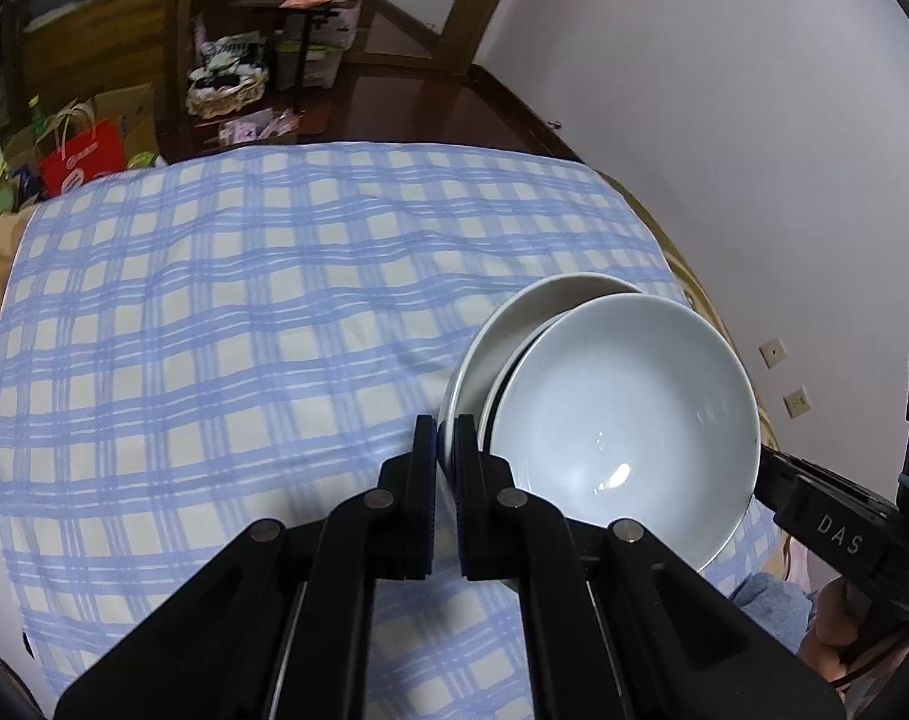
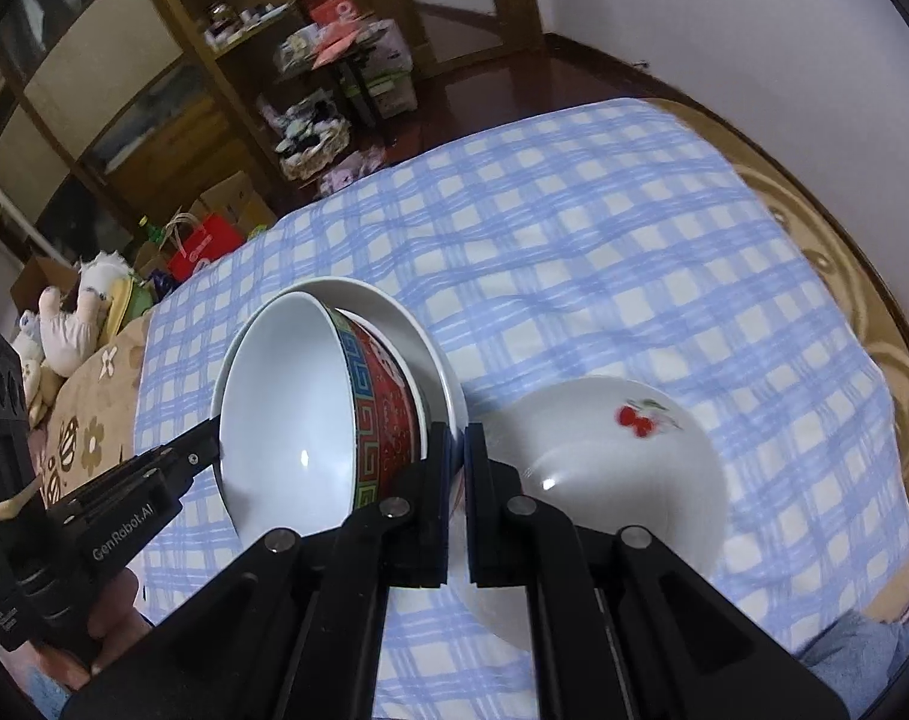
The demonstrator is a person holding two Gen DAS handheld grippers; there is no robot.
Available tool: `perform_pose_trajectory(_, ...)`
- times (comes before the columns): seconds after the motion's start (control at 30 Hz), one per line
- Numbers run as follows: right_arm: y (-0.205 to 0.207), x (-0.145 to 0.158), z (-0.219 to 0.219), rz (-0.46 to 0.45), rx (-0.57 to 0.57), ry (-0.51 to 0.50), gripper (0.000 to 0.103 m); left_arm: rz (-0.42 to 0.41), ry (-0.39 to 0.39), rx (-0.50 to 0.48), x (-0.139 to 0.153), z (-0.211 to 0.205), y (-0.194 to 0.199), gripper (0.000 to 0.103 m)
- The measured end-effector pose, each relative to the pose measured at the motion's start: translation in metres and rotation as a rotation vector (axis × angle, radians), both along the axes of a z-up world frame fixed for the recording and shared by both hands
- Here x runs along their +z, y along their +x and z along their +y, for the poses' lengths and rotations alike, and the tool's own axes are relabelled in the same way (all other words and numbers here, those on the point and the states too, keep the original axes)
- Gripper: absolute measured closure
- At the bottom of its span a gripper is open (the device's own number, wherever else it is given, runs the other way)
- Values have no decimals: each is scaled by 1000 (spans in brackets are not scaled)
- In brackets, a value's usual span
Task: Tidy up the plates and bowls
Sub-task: 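Carry the bowl stack over the cherry plates and lower it onto them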
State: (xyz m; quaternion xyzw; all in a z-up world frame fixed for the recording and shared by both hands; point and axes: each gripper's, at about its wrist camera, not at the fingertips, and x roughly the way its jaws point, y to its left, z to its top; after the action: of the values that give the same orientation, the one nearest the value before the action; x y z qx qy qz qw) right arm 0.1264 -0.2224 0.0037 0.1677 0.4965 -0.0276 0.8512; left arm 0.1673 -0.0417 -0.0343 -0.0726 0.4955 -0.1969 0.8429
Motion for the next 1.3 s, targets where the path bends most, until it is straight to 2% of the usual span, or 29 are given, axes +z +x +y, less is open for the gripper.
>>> perform_pose_trajectory(0.23, -27, -6, -34, 23, -54, -4, 97, 23, 21, -62, -9, -41, -15, 99)
perform_pose_trajectory(0.37, -35, -16, -48, 44, -60, -31, 97, 49, 66, -94, -21, -65, -17, 100)
perform_pose_trajectory(0.53, -39, -36, -65, 78, -82, -18, 97, 76, 128, -135, -38, -90, -22, 100)
perform_pose_trajectory(0.83, -38, -64, -89, 145, -97, -40, 97, 134, 174, -182, -68, -121, -16, 100)
perform_pose_trajectory(1.17, -31, -71, -102, 164, -117, -23, 97, 109, 229, -189, -65, -140, -8, 100)
perform_pose_trajectory(1.3, -28, -70, -102, 162, -120, -16, 97, 119, 226, -187, -66, -141, -5, 100)
